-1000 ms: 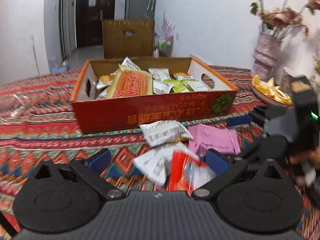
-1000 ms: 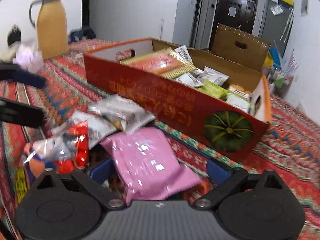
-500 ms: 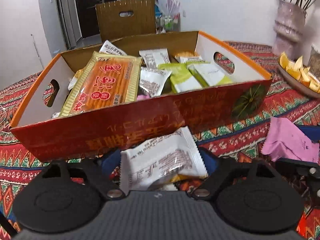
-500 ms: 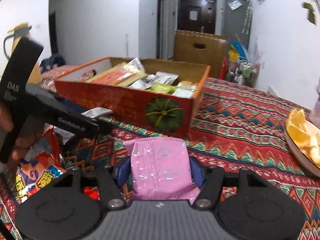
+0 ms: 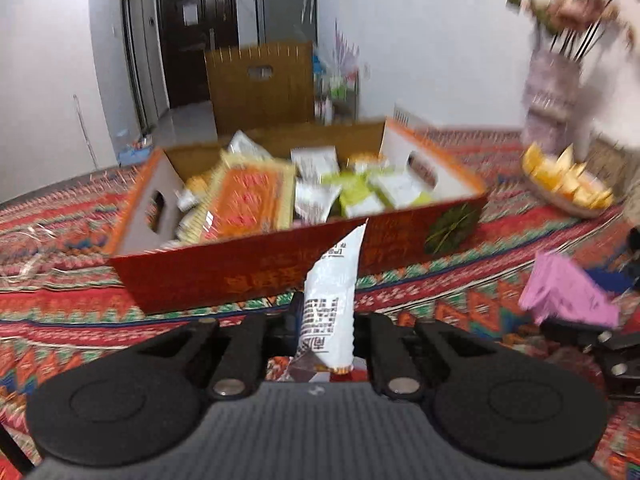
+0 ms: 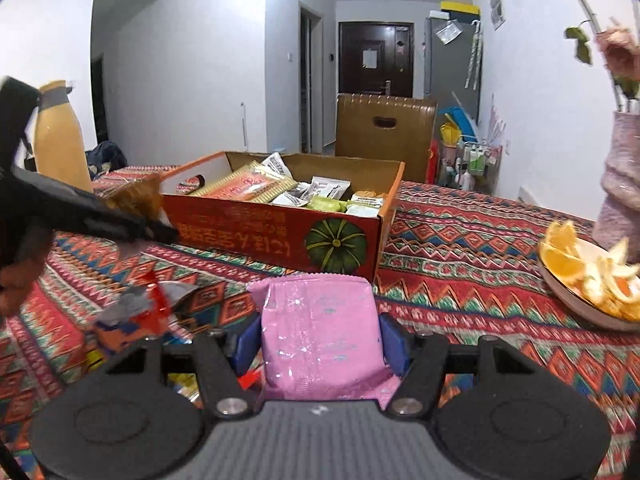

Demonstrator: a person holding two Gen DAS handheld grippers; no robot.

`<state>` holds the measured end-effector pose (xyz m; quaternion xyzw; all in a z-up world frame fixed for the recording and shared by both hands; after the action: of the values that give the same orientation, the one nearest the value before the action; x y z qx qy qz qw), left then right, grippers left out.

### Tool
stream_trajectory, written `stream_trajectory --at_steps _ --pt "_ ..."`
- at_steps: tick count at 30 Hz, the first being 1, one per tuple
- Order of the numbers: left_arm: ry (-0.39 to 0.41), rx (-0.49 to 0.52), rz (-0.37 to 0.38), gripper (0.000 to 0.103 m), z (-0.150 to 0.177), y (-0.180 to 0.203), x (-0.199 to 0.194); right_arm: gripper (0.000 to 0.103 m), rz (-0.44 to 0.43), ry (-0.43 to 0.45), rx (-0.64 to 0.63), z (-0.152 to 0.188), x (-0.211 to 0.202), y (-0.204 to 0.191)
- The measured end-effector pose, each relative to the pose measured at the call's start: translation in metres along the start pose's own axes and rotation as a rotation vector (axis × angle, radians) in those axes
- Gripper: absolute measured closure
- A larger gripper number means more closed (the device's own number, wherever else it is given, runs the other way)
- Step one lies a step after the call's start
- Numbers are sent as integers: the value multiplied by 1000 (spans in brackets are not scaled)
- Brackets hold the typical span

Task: Organize snacks
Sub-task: 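Lift both held packets and carry them over the cardboard box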

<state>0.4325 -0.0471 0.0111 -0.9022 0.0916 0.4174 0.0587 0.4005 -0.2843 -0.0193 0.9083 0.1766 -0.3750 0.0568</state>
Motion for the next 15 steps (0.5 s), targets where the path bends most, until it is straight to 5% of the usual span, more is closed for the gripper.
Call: stream_trajectory --at_steps 6,15 --pt "90 -57 54 91 56 -7 -86 42 -24 24 56 41 -57 -27" --pt "36 -201 112 91 157 -12 -140 42 -66 -26 120 104 -102 -76"
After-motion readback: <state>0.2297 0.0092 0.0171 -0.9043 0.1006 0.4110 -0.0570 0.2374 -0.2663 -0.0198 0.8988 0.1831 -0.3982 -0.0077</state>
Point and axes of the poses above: each gripper's, at about its wrist camera, not at the fingertips, and x roughly the way its jaws point, y to its right, z to its underside, the point moved 3 cm from there along x, roughly the way its jaws point, and after that the axes turned 13 degrees about -y, right-handed, at the moved point
